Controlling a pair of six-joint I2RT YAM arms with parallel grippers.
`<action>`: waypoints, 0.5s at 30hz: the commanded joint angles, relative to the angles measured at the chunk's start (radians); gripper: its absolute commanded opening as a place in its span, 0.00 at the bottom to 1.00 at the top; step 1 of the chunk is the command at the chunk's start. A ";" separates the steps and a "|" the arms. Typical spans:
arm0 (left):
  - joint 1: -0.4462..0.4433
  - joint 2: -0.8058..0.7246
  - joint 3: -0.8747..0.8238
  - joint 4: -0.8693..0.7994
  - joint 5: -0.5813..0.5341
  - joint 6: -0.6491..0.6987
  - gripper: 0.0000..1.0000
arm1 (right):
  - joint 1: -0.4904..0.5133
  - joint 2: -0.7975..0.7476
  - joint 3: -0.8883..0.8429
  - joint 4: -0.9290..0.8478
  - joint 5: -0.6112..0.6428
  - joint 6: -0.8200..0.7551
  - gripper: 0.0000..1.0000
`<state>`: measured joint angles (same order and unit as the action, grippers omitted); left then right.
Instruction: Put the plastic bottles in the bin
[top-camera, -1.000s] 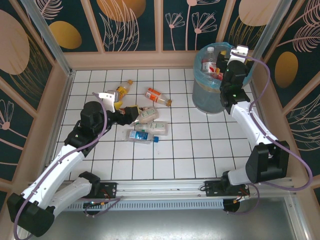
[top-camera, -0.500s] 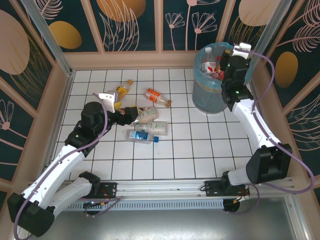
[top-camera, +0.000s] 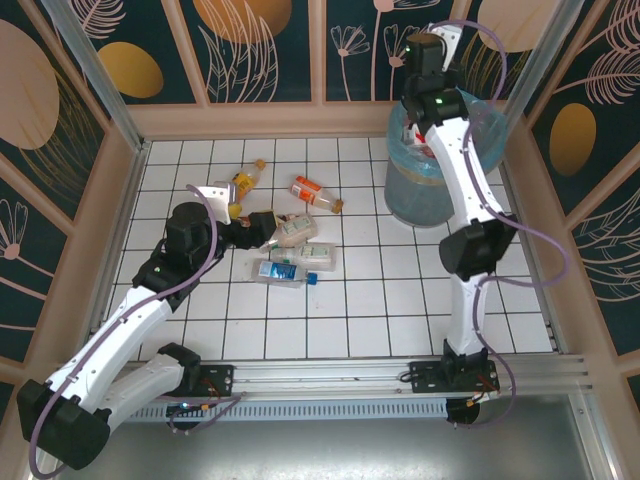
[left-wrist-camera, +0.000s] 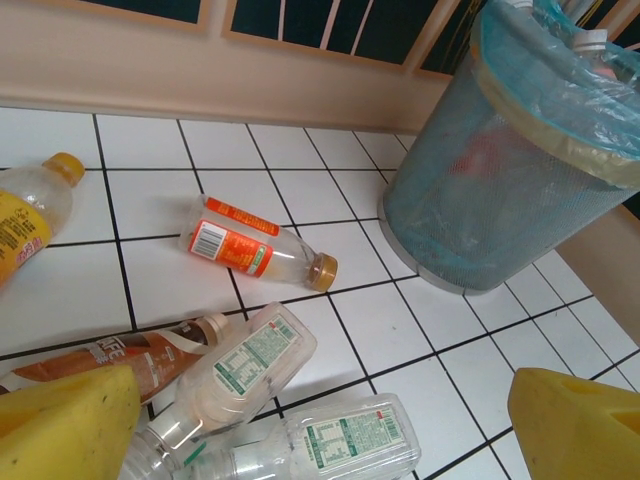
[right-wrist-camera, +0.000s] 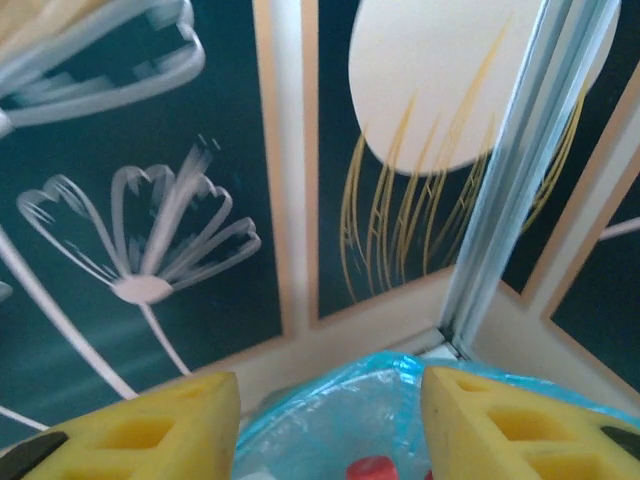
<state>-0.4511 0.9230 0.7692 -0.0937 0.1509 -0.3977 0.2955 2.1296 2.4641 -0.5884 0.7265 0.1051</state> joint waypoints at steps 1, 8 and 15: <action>-0.003 -0.007 -0.007 -0.015 0.003 -0.009 0.95 | -0.022 0.045 0.105 -0.179 0.090 0.056 0.49; -0.003 0.004 -0.007 -0.006 0.014 0.003 0.95 | -0.010 -0.032 -0.113 -0.032 0.123 0.019 0.36; -0.002 0.031 -0.012 0.012 0.045 0.004 0.95 | -0.051 -0.142 -0.382 0.139 0.122 0.041 0.32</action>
<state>-0.4511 0.9455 0.7681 -0.1009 0.1684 -0.3973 0.2630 2.0689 2.1628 -0.5808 0.8124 0.1219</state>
